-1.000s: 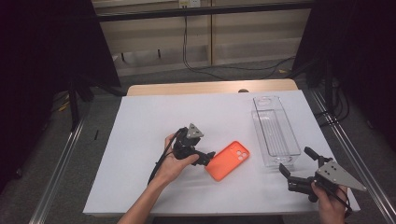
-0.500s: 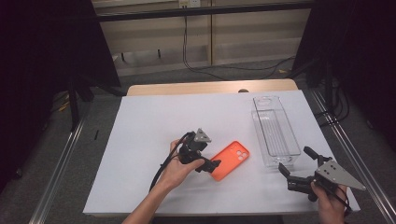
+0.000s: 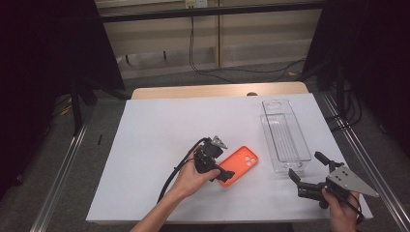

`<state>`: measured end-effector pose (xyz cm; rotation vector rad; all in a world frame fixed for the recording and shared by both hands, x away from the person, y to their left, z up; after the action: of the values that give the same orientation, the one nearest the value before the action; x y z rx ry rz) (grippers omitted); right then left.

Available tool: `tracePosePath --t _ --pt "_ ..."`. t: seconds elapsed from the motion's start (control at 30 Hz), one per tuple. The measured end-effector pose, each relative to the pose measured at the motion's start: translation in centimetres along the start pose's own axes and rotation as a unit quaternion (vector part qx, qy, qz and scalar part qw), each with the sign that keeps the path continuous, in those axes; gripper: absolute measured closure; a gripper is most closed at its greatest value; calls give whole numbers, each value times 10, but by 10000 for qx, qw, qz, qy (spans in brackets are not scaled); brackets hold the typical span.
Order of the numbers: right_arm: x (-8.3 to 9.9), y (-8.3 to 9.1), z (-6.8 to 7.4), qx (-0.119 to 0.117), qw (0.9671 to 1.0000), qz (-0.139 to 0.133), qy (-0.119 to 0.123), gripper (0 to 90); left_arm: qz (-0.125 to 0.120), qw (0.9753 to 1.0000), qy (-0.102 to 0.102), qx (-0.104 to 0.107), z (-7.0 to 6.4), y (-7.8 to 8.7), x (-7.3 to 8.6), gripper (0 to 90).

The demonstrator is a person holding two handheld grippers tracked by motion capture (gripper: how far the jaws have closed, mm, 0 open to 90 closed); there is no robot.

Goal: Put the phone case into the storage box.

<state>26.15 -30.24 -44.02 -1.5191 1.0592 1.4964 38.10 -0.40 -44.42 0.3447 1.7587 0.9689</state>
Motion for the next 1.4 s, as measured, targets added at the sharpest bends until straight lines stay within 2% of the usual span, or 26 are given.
tracePosePath --t 0.17,0.23,0.3,0.43,0.5,0.63,0.7,0.87,1.0,1.03,1.17,1.27,1.4 --pt "0 0 0 6 10000 13 7 0 22 9999 -2 108 1 -6 -4 47" --pt "0 0 0 6 10000 9 -5 0 88 9999 -88 -11 4 -10 -5 53" --pt "0 0 0 1 10000 8 -2 0 123 9999 -15 94 7 -14 -6 50" --pt "0 0 0 10 10000 14 10 0 228 9997 47 55 8 -20 -11 48" --pt "0 0 0 3 10000 23 7 0 215 9997 63 139 8 -22 -14 49" --pt "0 0 0 -1 10000 15 14 0 392 9985 133 353 6 -27 -18 66" --pt "0 0 0 9 10000 8 -3 0 471 9984 99 285 5 -31 -19 63" --pt "0 0 0 5 10000 20 3 0 578 9976 99 371 0 -39 -21 63" --pt "1 0 0 -10 10000 24 -4 0 767 9968 -63 233 -3 -44 -22 58" --pt "1 0 0 -13 10000 27 -2 0 791 9965 -74 257 -3 -45 -23 52" --pt "1 0 0 -16 10000 28 3 0 749 9969 -82 215 -3 -48 -25 54" --pt "1 0 0 -9 10000 18 -8 0 808 9963 -222 160 -5 -49 -25 46" --pt "1 0 0 -19 10000 29 4 0 799 9964 -273 20 -8 -51 -24 43"
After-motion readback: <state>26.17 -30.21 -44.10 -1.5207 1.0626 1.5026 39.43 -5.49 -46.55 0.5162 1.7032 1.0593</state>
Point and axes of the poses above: each handheld gripper's, and its own axes: y roughly backward along the jaws, x roughly out of its underside, z roughly to its left, the point moved 3 cm from there along -y, roughly forward along the jaws, and after that the axes turned 6 degrees about -z, right-handed, at the moved point
